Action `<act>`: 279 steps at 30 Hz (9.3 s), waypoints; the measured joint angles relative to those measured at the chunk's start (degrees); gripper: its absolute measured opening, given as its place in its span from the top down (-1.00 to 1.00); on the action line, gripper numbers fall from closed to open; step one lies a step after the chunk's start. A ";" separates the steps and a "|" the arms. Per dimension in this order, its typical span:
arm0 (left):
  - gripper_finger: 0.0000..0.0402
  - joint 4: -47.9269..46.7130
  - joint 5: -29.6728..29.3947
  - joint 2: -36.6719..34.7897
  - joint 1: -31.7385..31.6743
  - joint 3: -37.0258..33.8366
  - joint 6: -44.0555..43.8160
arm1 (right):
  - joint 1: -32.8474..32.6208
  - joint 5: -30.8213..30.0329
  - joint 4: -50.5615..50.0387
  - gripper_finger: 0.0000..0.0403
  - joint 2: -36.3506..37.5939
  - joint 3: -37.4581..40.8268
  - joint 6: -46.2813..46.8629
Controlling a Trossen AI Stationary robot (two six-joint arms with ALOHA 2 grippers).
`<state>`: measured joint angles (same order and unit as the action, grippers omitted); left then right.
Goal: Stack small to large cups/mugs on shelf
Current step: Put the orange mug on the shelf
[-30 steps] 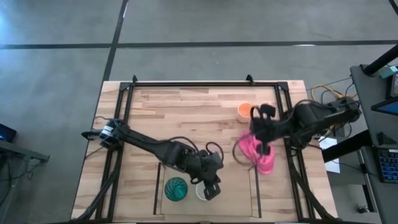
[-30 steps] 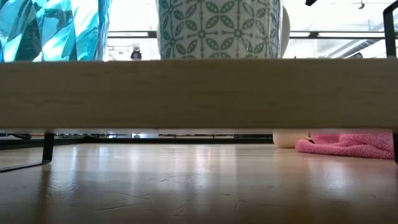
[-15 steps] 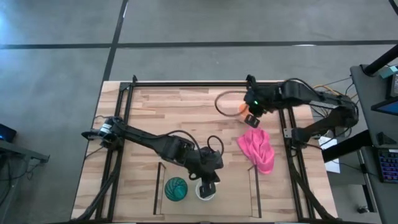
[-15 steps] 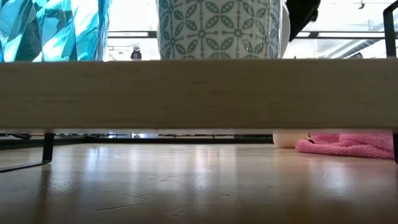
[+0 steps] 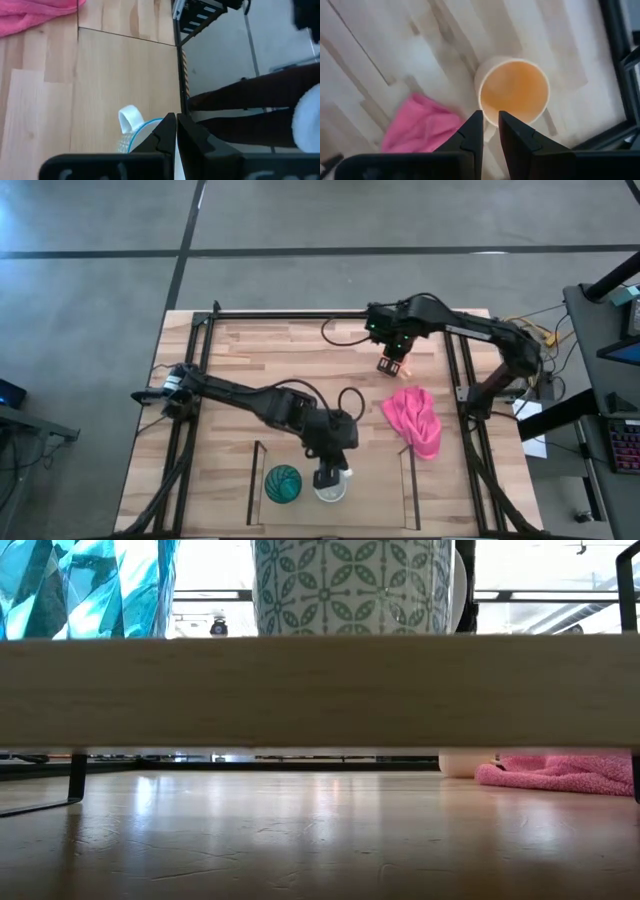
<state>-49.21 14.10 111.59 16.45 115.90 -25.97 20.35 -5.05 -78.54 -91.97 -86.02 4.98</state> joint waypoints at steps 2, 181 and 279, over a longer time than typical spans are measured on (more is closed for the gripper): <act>1.00 -0.66 0.29 0.00 -0.46 0.00 1.61 | 0.66 0.08 -1.80 0.73 -1.99 0.00 -0.95; 1.00 -5.47 0.27 -0.20 -3.63 -0.04 10.17 | -4.94 -0.97 3.87 0.95 -10.76 2.86 16.99; 1.00 -14.73 -7.75 -6.40 -3.59 -0.15 -1.60 | -61.50 0.95 24.36 0.96 -5.79 2.80 11.78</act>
<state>-63.94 6.35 105.19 12.86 115.74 -27.57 -41.15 -4.10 -54.17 -97.76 -83.22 16.76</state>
